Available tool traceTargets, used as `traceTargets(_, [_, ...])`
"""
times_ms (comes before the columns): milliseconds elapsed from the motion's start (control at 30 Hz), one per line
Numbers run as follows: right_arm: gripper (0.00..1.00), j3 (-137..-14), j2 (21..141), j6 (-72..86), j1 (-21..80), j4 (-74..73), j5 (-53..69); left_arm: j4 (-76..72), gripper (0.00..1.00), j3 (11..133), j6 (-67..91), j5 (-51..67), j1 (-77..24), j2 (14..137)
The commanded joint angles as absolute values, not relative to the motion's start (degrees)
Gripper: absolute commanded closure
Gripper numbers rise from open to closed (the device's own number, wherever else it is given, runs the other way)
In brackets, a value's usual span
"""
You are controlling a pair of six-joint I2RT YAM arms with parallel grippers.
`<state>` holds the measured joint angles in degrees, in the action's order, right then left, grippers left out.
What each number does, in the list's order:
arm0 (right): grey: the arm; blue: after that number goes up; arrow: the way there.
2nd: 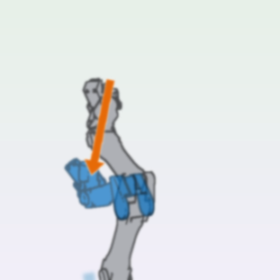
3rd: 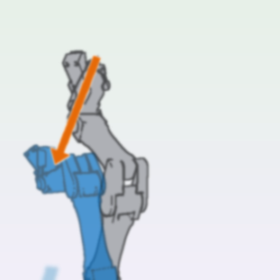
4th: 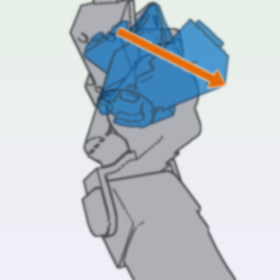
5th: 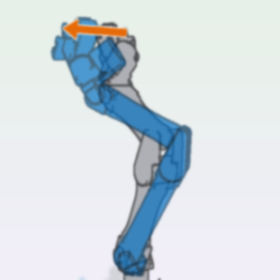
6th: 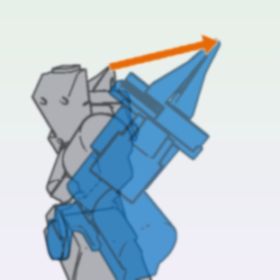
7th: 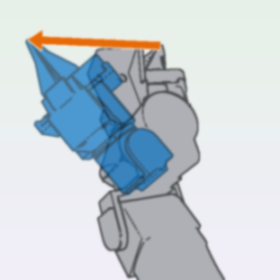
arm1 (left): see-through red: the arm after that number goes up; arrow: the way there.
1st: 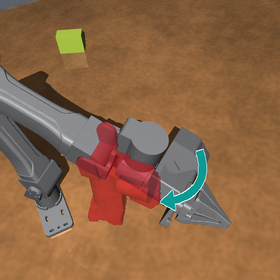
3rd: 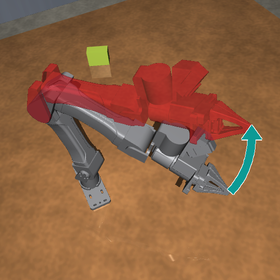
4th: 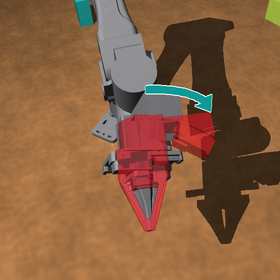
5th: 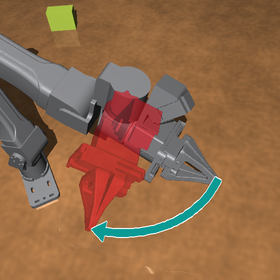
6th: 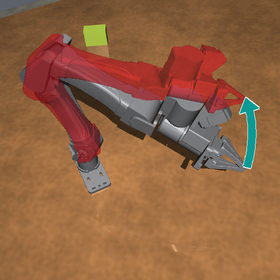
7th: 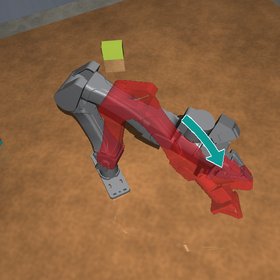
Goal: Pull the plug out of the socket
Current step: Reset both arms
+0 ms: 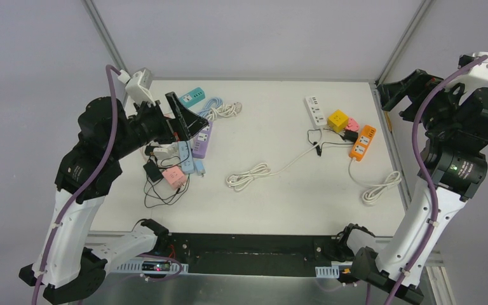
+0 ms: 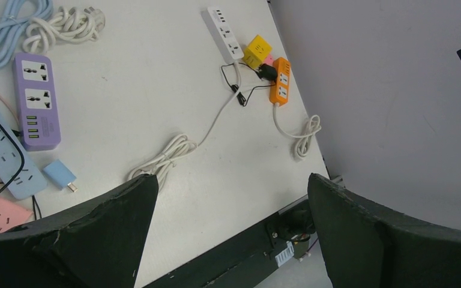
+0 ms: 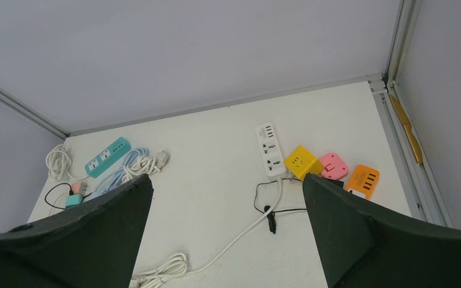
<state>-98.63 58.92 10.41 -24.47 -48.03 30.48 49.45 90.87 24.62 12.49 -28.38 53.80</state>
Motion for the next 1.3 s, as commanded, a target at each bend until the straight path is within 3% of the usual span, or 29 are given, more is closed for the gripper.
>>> traceTargets(0, [0.0, -98.54, 59.22, 10.99, -24.83, -45.65, 31.09, 45.81, 0.01, 90.1, 24.52, 11.69, -28.04, 53.71])
traceTargets(1267, [0.0, -99.04, 61.0, 10.58, -24.83, -46.01, 31.42, 42.59, 0.01, 90.78, 22.0, 12.04, -28.04, 57.84])
